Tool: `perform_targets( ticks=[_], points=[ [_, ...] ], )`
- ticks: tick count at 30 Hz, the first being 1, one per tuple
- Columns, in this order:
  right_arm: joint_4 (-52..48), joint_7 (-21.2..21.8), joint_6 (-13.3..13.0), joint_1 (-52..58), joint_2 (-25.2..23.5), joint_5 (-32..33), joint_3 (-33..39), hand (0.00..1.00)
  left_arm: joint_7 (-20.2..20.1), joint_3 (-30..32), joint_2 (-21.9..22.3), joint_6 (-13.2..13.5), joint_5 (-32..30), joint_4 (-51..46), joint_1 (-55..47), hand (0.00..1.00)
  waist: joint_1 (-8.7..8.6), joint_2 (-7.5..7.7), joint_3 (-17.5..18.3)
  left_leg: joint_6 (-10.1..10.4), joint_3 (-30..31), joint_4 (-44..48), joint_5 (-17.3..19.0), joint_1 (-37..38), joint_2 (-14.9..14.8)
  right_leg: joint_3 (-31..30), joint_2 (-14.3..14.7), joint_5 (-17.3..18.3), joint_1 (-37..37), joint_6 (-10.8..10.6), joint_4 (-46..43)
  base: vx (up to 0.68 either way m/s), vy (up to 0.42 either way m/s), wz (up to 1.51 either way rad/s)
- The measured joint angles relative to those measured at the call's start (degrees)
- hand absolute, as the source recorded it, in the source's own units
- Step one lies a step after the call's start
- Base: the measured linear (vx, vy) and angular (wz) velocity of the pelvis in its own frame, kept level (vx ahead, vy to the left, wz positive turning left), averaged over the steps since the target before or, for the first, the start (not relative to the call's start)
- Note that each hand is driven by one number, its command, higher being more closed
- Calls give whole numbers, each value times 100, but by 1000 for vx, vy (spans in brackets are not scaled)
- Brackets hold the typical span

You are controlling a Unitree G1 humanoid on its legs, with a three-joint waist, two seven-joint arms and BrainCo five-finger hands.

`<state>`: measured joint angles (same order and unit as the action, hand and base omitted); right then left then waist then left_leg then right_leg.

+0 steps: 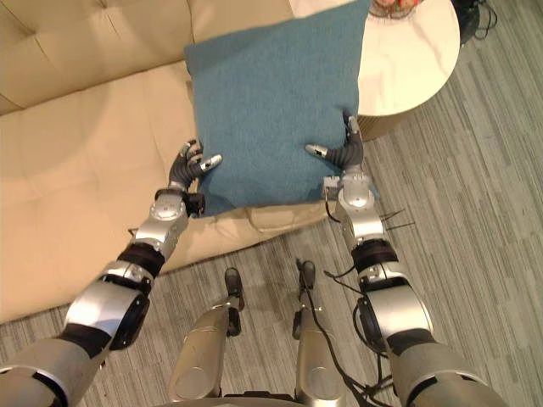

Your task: Pick up cushions and gather them together orderly.

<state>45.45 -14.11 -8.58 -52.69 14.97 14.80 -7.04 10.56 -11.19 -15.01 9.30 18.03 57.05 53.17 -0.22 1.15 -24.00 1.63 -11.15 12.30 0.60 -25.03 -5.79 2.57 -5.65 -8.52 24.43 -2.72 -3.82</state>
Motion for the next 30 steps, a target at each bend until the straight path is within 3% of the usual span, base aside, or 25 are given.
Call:
perform_targets(
  ticks=[5,8,13,14,17,23,26,28,29,30],
  points=[
    [-236,-77,-29,-63,22,389,-208,100,136,1,-211,7,247,-311,21,100,-37,56,-73,107,23,-172,-182,-14,-64,-31,97,-50,86,34,10,-94,-56,-2],
    [-889,-97,-103,272,76,431,-207,100,254,-59,-245,9,283,-1076,-121,100,-4,57,-84,131,66,-319,-307,46,-104,23,149,-78,67,64,21,-3,-59,4],
    [-2062,-117,-116,1524,70,277,-207,100,398,-199,-201,21,262,-2782,-1277,100,22,48,-78,171,132,-669,-360,635,-123,35,214,-52,-504,59,252,95,-47,7],
    [-2698,-141,-116,2115,51,179,-207,100,440,-210,-152,48,254,-3516,-1833,100,5,46,-67,174,196,-781,-360,829,-108,43,213,15,-704,34,303,95,-10,18],
    [-3380,-137,-113,2813,-50,-51,-209,100,445,-210,-75,79,244,-4215,-2601,100,15,45,-66,180,232,-880,-356,1128,-96,72,214,108,-1019,28,349,82,-2,13],
    [-4888,204,-159,4800,-434,-506,-403,100,327,-193,469,124,25,-5812,-5249,100,130,3,831,248,298,-1451,-400,1863,-75,197,224,392,-1526,-4,340,96,5,9],
    [-5091,419,-258,5160,-543,-591,-494,100,317,-159,538,256,-78,-6132,-5839,100,180,-27,1110,248,310,-1482,-400,1968,-33,218,165,526,-1539,-35,135,46,29,8],
    [-5100,435,-306,5259,-565,-608,-499,100,277,-161,549,262,-88,-6156,-5882,100,202,-38,1116,237,399,-1338,-389,1992,40,248,46,832,-1430,-80,-452,-54,55,58],
    [-5090,434,-346,5401,-567,-647,-505,100,194,-160,546,265,-102,-6156,-5891,100,153,-40,1115,138,705,-1069,-325,1942,152,21,-111,1237,-1383,-384,-1231,-128,21,123],
    [-5062,435,-370,5427,-591,-668,-527,100,176,-154,536,273,-123,-6153,-5903,100,130,-43,1112,61,912,-930,-273,1856,156,-278,-145,1772,-1291,-251,-2146,-123,-36,168]
  ],
)
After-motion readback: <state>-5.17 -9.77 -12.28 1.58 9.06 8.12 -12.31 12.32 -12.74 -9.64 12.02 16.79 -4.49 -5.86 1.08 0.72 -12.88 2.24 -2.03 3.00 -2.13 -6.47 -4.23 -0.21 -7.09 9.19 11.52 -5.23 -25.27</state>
